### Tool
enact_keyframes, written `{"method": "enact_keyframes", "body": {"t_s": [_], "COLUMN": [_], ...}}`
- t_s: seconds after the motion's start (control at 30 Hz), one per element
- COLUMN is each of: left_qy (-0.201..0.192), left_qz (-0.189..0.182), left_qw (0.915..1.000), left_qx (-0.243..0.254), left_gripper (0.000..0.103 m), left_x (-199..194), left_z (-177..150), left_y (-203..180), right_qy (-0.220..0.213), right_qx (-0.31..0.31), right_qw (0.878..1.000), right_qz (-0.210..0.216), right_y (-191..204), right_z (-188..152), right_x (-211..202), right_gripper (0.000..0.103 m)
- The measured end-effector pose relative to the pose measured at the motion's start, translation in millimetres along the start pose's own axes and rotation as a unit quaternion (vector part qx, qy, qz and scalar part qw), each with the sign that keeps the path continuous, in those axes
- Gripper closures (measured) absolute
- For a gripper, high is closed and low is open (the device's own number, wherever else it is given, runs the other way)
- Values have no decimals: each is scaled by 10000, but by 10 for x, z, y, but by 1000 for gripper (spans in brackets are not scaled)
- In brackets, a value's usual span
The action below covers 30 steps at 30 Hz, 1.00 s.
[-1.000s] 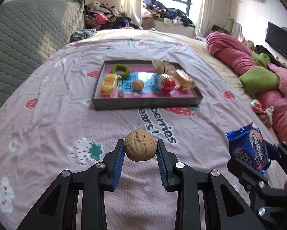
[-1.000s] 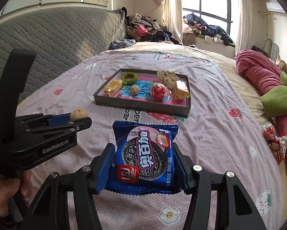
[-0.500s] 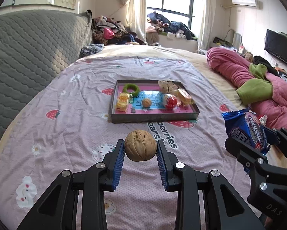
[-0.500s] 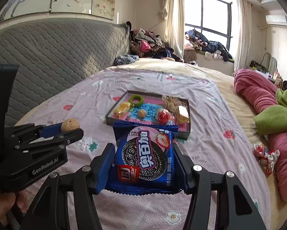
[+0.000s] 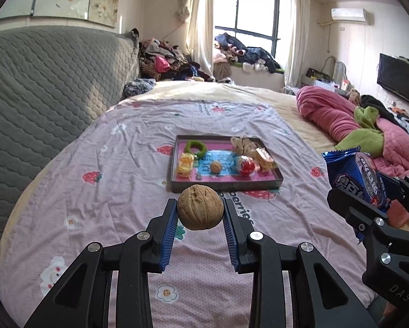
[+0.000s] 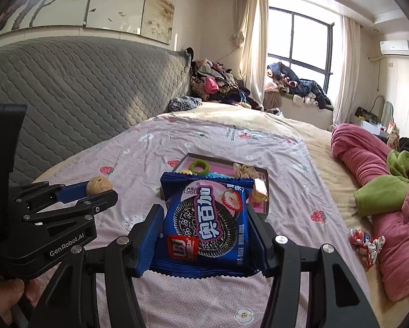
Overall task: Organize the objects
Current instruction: 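Lift and carry the walnut and blue cookie packet over the tray with both tools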
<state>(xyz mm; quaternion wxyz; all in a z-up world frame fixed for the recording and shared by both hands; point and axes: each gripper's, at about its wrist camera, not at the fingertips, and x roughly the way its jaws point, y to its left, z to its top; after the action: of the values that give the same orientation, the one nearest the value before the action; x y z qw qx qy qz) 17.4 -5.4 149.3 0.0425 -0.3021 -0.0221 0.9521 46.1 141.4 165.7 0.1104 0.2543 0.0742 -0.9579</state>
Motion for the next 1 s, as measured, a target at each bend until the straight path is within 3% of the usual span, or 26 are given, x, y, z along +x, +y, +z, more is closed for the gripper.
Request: {"method": "enact_keyframes", "body": {"t_s": [0.47, 1.0], "left_qy": [-304, -300], "left_qz": [89, 96], "left_qw": [9994, 9994], "left_qx": [131, 168], "left_gripper": [69, 69], "left_x": [-210, 120], "left_z": [242, 482], "left_y": [-28, -77], "right_qy": [-292, -333], "right_qx": [-131, -137], "right_qw": [9995, 9993], "right_qz": [-45, -64], "right_y": [35, -134], "right_z": [273, 486], "right_x": [-178, 78], "right_gripper": [45, 45]}}
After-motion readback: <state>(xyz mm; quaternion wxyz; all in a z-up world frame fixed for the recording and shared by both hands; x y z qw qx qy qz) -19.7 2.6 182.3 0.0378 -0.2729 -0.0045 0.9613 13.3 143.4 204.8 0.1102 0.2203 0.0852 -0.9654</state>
